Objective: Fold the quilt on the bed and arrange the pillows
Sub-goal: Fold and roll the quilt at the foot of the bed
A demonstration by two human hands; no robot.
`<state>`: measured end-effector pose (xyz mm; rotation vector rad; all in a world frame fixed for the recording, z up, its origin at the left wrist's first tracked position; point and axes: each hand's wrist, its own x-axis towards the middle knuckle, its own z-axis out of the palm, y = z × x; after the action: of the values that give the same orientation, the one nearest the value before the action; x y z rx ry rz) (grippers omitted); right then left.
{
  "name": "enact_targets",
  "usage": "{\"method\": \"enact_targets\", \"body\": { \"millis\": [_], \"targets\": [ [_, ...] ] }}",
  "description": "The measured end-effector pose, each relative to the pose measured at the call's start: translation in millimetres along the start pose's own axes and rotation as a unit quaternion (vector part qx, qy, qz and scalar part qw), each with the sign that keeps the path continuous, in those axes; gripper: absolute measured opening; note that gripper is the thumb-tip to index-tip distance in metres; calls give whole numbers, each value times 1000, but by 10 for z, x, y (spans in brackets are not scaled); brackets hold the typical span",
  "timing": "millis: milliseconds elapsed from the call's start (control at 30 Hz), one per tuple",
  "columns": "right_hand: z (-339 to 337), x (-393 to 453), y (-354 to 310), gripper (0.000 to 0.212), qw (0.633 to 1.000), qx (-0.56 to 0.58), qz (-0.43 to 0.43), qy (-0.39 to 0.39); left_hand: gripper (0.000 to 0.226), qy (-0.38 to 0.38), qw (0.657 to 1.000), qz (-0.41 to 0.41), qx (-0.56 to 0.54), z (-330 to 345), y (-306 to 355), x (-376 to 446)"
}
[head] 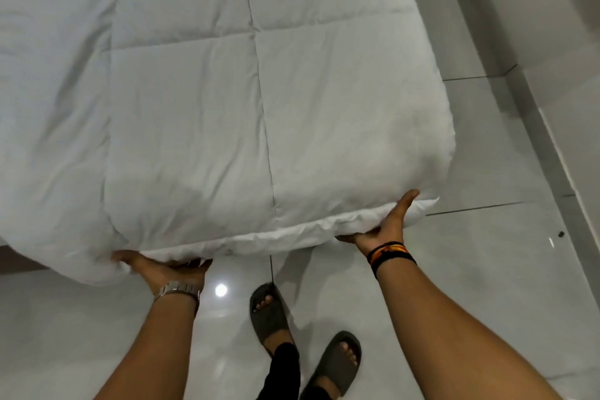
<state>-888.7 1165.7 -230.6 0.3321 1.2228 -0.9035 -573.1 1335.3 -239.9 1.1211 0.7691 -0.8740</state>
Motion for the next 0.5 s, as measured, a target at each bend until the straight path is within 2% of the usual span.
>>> {"method": "enact_targets", "body": {
  "millis": [67,167,267,433,500],
  "targets": [
    [-46,7,60,130,1000,16,-8,-21,130,-12,1000,14,-5,5,45,-6],
    [-74,24,143,110,998,40,-35,-40,113,-5,999,45,0,-40,81,-21],
    [-73,-8,228,104,997,35,-40,-62,103,5,999,44,5,-121,139,-33],
    [-51,-272,250,92,993,29,-52,-105,92,-53,995,82,16,-264,343,-257],
    [-61,-523,237,87,994,3,-57,-93,85,-61,994,93,17,-332,412,-482]
  ]
}}
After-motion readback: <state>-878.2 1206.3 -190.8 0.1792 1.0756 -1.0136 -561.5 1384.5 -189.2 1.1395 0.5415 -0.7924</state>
